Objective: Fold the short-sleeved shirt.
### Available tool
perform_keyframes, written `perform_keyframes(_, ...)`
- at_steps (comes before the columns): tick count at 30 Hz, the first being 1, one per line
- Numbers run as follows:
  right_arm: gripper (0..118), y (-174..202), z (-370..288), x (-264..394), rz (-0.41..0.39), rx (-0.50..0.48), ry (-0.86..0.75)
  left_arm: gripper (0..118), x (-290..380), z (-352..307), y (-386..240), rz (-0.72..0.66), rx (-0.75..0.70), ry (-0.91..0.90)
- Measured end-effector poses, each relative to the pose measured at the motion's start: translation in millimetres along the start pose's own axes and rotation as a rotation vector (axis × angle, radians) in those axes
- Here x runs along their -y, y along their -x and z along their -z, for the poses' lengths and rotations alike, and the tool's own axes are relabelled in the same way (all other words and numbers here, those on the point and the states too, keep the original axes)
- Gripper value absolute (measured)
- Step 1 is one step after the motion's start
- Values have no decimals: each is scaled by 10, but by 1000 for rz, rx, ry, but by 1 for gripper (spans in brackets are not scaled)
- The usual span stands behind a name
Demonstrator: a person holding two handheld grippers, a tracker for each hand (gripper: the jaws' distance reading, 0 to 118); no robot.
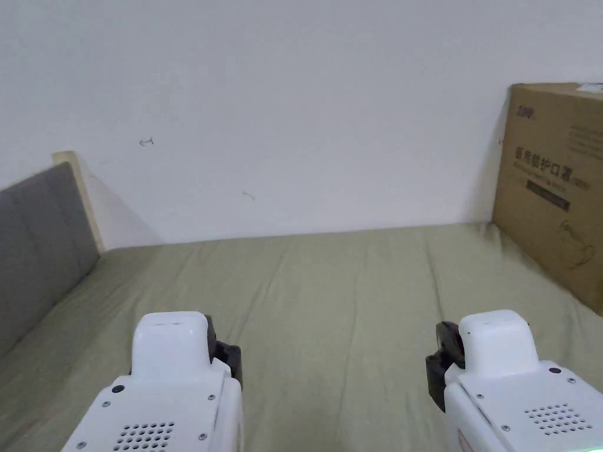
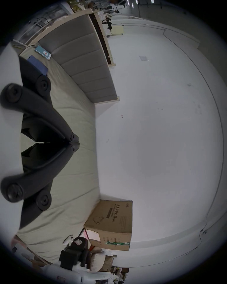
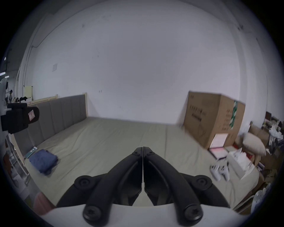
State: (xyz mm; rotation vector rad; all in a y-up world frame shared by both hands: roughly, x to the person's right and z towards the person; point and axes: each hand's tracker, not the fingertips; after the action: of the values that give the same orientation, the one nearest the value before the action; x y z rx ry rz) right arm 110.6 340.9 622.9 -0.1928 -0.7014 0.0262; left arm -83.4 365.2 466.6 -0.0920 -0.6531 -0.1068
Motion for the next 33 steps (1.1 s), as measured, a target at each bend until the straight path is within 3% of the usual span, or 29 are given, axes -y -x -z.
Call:
perform_keyframes(5,1,15,-99,-156,-6,35,-82,0,-112,-11,-13,-48,21,-7)
perform_keyframes(13,2,-25,-62,-161,31,37,-72,0,-88,15,25,-66,27,6)
perform_keyframes(14,4,-31,-55,-158,33,36,-68,4,-78,18,23,-55,30,4)
perform_keyframes(16,26,-22,-41,-145,28,38,-64,41,-57,18,24,-51,29,1)
perform_keyframes(17,47,-10,-37,-137,22,42,-62,57,-49,20,21,-57,29,0)
perform_keyframes(18,47,-10,-32,-134,20,40,-60,65,-38,27,25,-66,26,3)
perform_keyframes(19,56,-13,-25,-133,20,36,-53,65,-24,48,36,-73,26,11)
perform_keyframes(20,75,-13,-17,-126,28,32,-47,82,-7,67,46,-84,24,21)
perform_keyframes(21,105,-13,-11,-117,32,29,-47,109,9,71,54,-92,24,23)
perform_keyframes(22,116,-14,-18,-105,34,31,-52,118,27,58,63,-94,26,17)
perform_keyframes(33,118,-47,6,-125,36,49,-71,117,36,49,62,-27,23,14)
